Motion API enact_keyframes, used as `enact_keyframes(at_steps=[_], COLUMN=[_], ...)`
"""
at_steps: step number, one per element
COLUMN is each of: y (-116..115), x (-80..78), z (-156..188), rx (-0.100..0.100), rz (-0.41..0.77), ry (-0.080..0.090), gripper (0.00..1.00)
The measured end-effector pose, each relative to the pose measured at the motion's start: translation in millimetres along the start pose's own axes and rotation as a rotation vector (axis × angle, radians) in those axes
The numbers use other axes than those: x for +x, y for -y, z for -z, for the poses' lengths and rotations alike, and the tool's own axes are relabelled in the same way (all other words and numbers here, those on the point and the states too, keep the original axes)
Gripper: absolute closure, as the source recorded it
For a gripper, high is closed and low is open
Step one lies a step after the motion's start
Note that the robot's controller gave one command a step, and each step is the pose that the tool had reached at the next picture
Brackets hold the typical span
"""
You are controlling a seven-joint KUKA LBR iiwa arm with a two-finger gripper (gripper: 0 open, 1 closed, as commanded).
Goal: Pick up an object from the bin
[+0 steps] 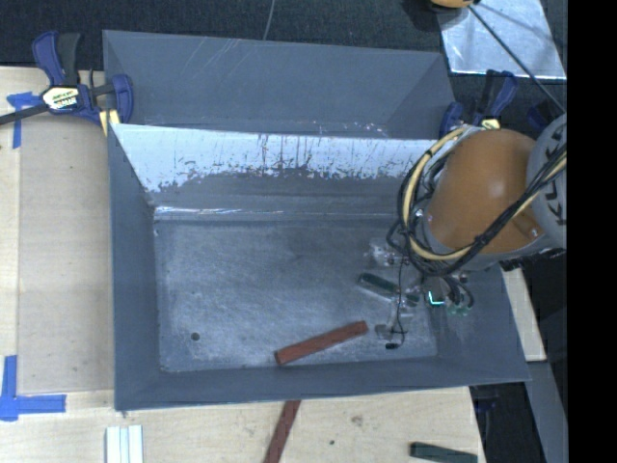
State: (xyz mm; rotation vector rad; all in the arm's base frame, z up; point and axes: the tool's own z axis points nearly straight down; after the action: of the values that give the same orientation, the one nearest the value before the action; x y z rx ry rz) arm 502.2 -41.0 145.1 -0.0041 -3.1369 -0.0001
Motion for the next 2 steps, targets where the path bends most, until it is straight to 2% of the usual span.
enact_keyframes(at_steps=[1, 2], y=[-0.1, -60.3], x=[-2.0, 12.4], z=[3.5, -52.6], rx=[0.001, 0.001], rz=[0.002, 0.101], ry=[0.008, 0.010], gripper=[0.00, 0.00])
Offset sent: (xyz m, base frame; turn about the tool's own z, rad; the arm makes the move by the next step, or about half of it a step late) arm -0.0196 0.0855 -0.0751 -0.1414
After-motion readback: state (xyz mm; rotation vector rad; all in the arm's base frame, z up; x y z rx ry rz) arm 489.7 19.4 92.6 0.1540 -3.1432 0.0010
